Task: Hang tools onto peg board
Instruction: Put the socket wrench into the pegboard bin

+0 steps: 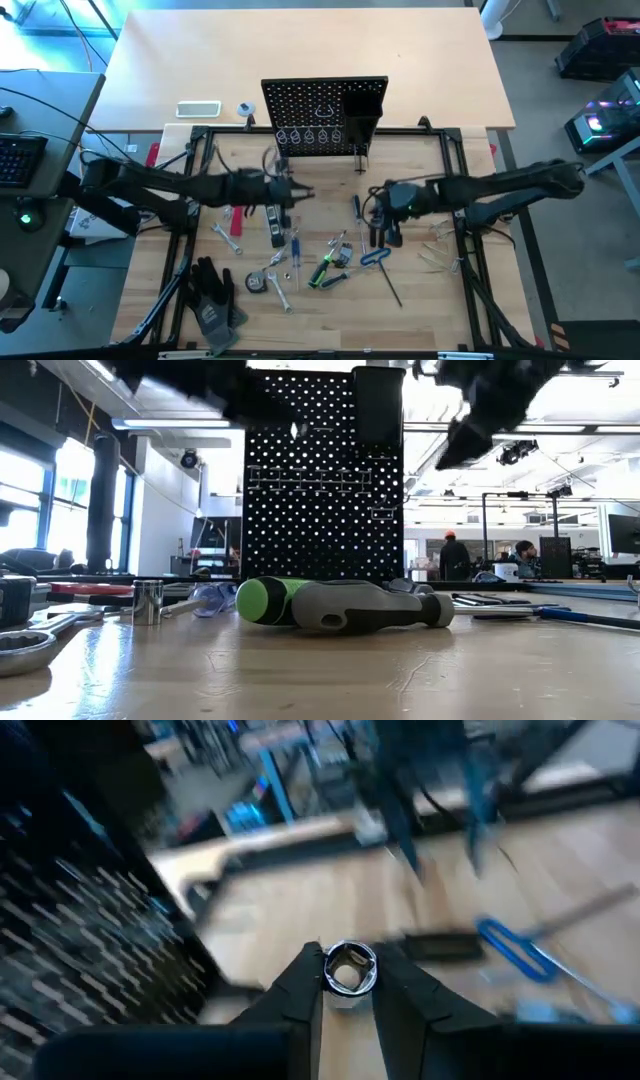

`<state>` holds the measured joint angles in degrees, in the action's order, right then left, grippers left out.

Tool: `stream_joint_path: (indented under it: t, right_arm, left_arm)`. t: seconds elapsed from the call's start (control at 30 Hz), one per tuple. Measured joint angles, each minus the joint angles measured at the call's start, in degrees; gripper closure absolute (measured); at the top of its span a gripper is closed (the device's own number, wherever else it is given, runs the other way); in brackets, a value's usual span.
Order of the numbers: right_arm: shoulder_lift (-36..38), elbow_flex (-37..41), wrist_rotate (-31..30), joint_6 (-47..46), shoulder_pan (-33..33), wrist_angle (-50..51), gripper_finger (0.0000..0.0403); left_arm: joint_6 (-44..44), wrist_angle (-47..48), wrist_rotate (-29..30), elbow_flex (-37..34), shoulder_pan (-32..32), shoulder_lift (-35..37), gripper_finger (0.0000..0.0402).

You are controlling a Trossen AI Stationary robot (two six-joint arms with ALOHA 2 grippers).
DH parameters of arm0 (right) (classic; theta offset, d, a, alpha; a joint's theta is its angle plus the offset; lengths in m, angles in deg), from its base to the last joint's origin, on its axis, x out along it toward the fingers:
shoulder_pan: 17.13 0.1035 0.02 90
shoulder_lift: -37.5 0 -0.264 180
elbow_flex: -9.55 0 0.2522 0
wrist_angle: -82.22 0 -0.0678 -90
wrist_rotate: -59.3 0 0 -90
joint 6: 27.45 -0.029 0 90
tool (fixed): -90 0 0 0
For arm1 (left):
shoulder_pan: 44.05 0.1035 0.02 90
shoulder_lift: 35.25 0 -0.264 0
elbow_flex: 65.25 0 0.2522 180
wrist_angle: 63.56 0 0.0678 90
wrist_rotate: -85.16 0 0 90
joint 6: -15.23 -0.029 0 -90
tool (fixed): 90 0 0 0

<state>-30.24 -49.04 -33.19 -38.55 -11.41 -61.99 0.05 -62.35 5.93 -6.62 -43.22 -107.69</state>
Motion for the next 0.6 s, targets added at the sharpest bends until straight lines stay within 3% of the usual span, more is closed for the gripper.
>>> stream_joint_path:
  t: [0.3,0.6]
  right_arm:
    - [0.0,19.0,-3.1,-5.5,1.8,-26.7,0.0213]
    - [0.0,21.4,-9.7,-2.3,3.9,-30.5,0.0213]
  left_arm:
    - [-11.0,4.6,-1.6,16.6,7.7,-0.8,0.0352]
    - [-11.5,8.8,-10.0,33.7,16.0,-9.0,0.0352]
